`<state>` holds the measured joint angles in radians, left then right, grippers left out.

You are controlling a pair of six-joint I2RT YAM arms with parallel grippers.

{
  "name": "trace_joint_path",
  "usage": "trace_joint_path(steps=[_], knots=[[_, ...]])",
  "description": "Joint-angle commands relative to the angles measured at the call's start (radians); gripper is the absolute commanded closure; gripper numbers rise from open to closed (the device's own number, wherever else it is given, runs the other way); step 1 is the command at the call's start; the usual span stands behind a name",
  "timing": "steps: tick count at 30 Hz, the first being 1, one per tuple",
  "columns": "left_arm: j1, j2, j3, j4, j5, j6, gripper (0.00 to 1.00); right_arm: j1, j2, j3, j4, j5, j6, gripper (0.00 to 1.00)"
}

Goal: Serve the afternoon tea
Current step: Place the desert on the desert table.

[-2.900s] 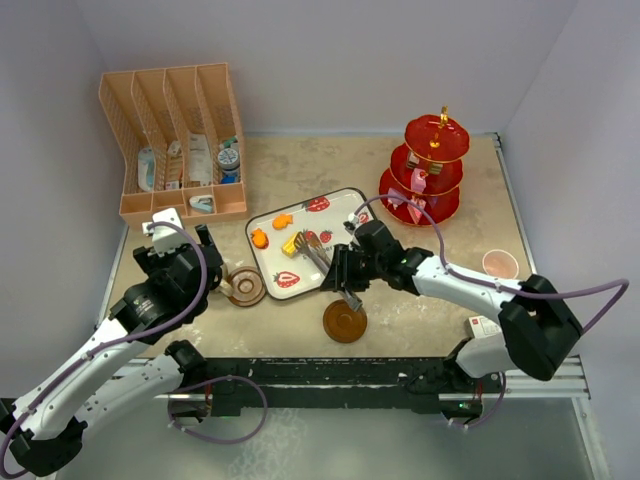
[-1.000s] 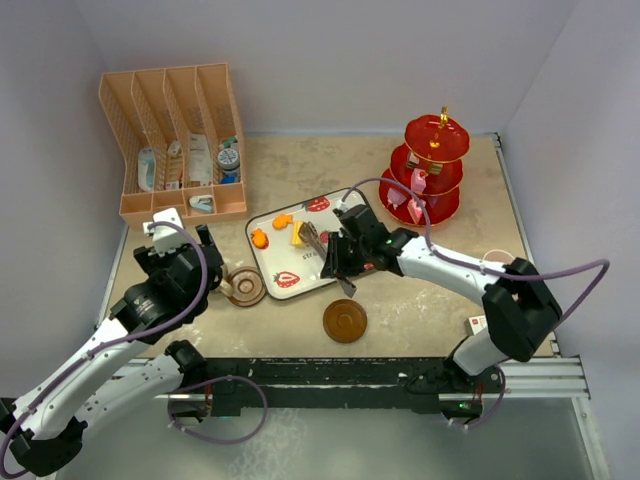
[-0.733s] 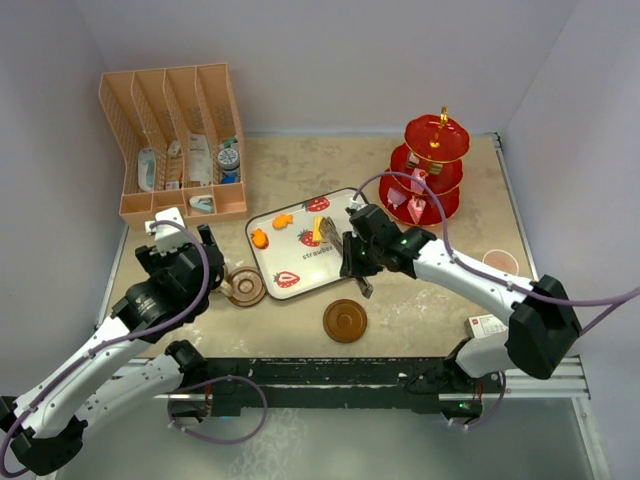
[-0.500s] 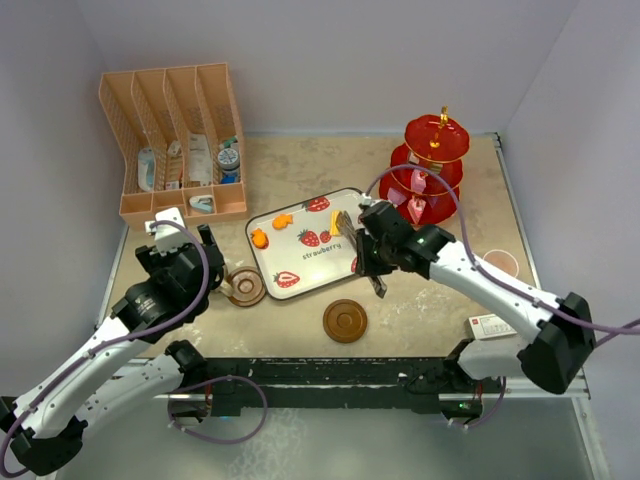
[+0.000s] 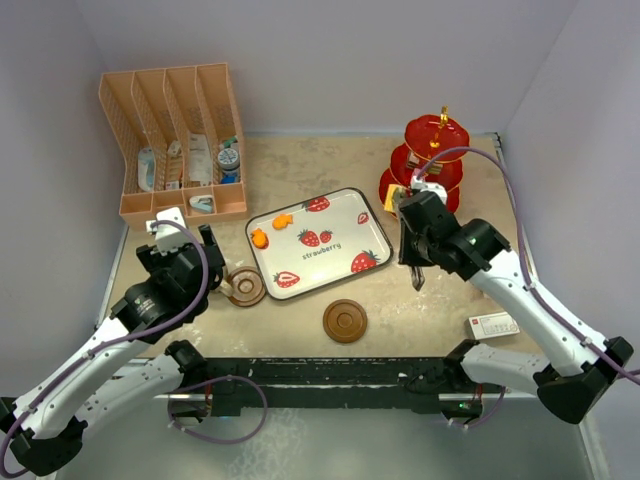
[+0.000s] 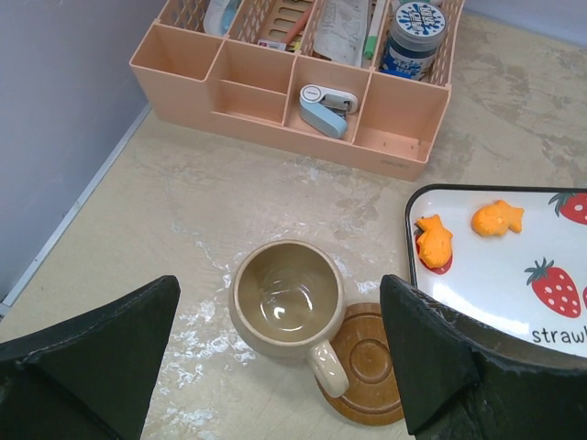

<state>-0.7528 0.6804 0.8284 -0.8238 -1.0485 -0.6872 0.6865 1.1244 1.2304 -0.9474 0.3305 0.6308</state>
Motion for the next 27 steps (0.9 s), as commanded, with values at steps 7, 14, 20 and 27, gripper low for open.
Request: trace_joint_path(steps=[7, 14, 20, 27], knots=[[0.002, -0.016, 0.024, 0.039, 0.007, 0.022, 0.12, -0.169, -0.032, 0.083, -0.077, 0.115, -0.080, 0.71], [0.002, -0.018, 0.023, 0.042, 0.014, 0.025, 0.12, -0.267, -0.019, 0.102, -0.043, 0.102, -0.142, 0.70], [0.003, -0.024, 0.022, 0.043, 0.014, 0.026, 0.12, -0.373, 0.016, 0.082, 0.036, 0.027, -0.215, 0.70], [0.002, -0.023, 0.021, 0.043, 0.012, 0.026, 0.12, -0.421, 0.074, 0.085, 0.102, -0.046, -0.249, 0.71]])
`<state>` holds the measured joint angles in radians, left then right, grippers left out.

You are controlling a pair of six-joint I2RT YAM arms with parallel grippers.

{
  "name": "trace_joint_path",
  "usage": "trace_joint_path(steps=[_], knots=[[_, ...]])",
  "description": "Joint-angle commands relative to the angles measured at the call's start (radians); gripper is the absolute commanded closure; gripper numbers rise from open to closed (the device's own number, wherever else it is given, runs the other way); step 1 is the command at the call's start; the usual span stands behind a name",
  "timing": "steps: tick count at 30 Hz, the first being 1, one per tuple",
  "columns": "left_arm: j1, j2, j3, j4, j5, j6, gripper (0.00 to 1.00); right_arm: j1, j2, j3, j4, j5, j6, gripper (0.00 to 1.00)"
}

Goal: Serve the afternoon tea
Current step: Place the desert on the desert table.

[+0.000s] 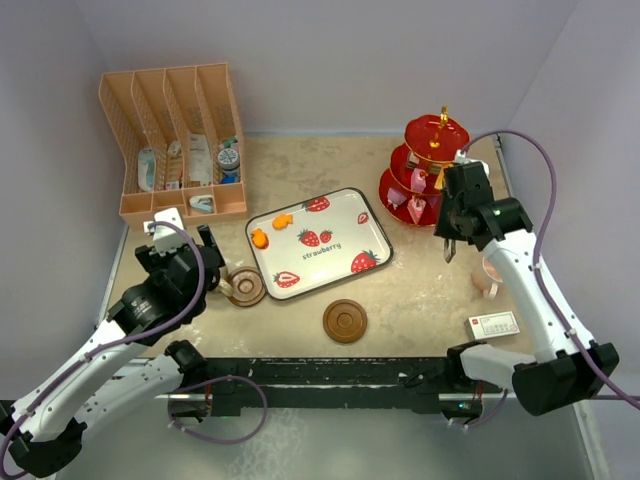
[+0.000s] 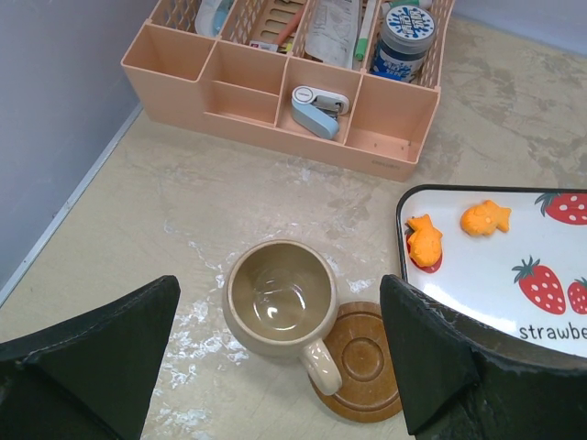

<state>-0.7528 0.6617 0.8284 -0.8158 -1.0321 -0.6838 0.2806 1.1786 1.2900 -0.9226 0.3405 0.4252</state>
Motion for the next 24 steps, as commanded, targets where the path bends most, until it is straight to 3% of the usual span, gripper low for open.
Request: trace_joint_path(steps=[1, 24], knots=[[0.002, -0.004, 0.022, 0.035, -0.005, 0.023, 0.12, -0.018, 0.027, 0.023, 0.088, -0.060, -0.046, 0.72], [0.002, 0.009, 0.021, 0.036, -0.004, 0.026, 0.12, -0.041, 0.128, 0.040, 0.094, -0.028, -0.037, 0.70]])
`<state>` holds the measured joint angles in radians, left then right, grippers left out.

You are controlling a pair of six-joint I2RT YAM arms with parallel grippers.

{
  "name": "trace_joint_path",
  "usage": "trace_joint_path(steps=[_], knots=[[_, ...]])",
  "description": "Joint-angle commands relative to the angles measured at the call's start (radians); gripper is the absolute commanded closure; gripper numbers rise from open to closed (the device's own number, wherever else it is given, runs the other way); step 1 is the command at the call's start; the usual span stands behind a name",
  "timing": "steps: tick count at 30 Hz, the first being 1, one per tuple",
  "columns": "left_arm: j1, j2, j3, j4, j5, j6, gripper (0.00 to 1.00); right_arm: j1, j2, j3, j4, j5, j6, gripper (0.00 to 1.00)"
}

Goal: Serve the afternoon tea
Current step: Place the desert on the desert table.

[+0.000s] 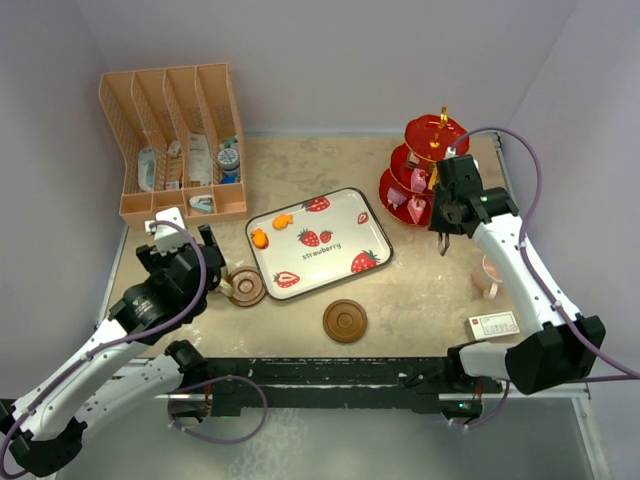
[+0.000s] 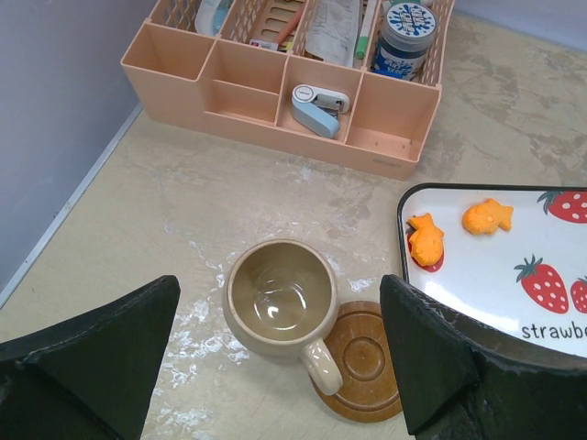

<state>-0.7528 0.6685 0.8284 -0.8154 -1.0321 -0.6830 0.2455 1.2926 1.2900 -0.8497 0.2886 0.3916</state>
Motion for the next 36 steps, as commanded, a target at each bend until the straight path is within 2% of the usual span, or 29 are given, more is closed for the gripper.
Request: trace_joint_path(steps=[1, 14, 24, 36], knots=[[0.003, 0.002, 0.021, 0.036, -0.003, 0.024, 0.12, -0.006, 0.017, 0.041, 0.023, 0.022, -0.003, 0.69], [0.002, 0.005, 0.021, 0.034, -0.008, 0.022, 0.12, -0.009, 0.050, 0.092, 0.032, 0.010, -0.009, 0.60], [0.002, 0.012, 0.021, 0.033, -0.006, 0.022, 0.12, -0.012, 0.007, 0.104, 0.025, -0.021, -0.006, 0.59], [0.002, 0.015, 0.021, 0.034, -0.003, 0.022, 0.12, -0.013, -0.158, -0.044, 0.048, -0.191, 0.014, 0.62]])
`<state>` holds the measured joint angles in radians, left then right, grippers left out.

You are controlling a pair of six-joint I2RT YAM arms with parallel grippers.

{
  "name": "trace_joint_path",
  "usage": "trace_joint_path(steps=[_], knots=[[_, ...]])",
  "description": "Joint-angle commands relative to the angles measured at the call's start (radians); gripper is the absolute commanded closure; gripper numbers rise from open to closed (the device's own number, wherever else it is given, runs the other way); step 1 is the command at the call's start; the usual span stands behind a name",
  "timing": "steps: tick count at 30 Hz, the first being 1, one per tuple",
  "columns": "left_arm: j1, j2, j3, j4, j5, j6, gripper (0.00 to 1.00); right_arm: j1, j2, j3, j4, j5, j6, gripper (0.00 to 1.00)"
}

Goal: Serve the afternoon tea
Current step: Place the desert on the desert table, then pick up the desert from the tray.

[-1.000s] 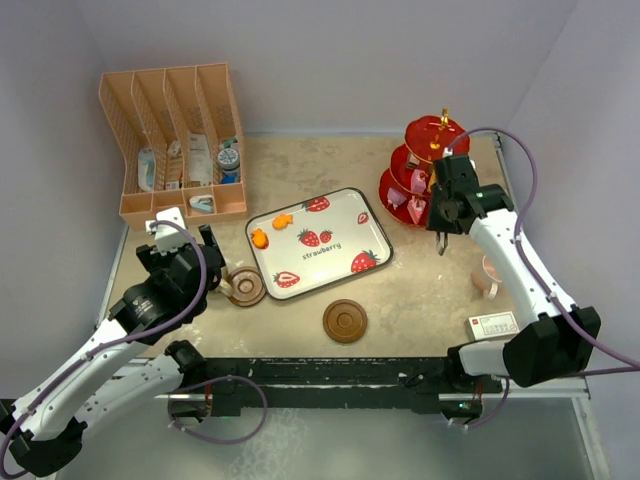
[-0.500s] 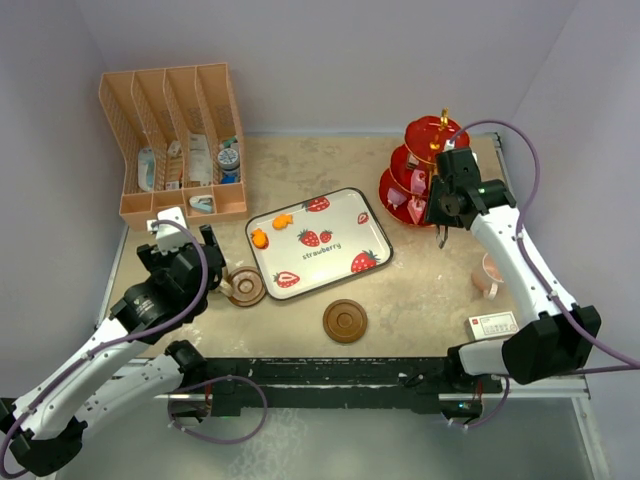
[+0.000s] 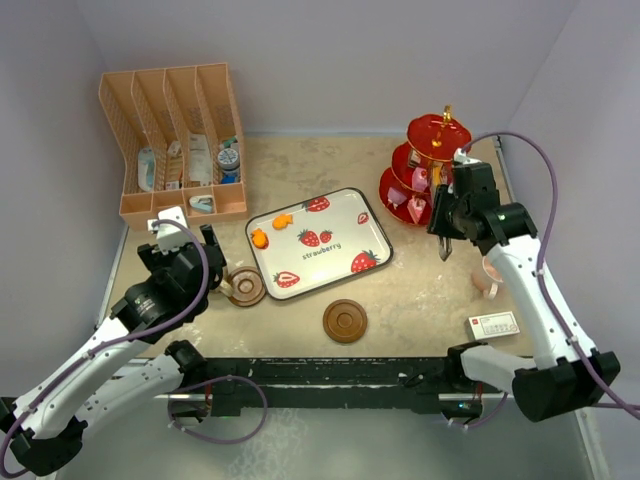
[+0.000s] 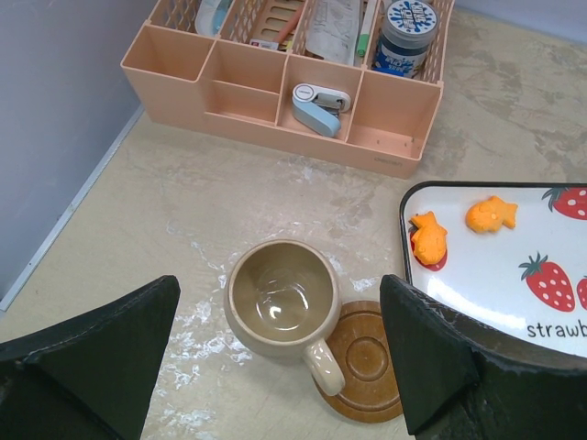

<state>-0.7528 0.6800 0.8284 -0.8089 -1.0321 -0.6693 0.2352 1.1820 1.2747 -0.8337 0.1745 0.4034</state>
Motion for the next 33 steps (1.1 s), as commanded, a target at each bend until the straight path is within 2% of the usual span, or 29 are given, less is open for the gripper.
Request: trace_joint_path(steps=[1, 7, 12, 19, 26, 30, 33], knots=[[0.002, 0.005, 0.021, 0.027, -0.002, 0.008, 0.12, -0.002, -0.055, -0.038, 0.030, -0.095, -0.003, 0.62], [0.003, 0.003, 0.021, 0.025, -0.004, 0.007, 0.12, -0.003, -0.105, -0.076, 0.044, -0.214, -0.023, 0.63], [0.002, 0.005, 0.021, 0.025, -0.006, 0.005, 0.12, -0.002, -0.109, -0.071, 0.054, -0.248, -0.054, 0.64], [0.002, 0.009, 0.023, 0.024, -0.010, 0.006, 0.12, -0.001, -0.130, -0.085, 0.065, -0.425, -0.112, 0.64], [0.002, 0.015, 0.023, 0.024, -0.016, 0.004, 0.12, 0.016, -0.161, -0.107, 0.081, -0.516, -0.126, 0.63], [0.003, 0.015, 0.025, 0.015, -0.030, -0.003, 0.12, 0.075, -0.157, -0.108, 0.094, -0.511, -0.106, 0.63], [0.002, 0.007, 0.028, 0.007, -0.045, -0.014, 0.12, 0.186, -0.141, -0.109, 0.125, -0.447, -0.047, 0.63]])
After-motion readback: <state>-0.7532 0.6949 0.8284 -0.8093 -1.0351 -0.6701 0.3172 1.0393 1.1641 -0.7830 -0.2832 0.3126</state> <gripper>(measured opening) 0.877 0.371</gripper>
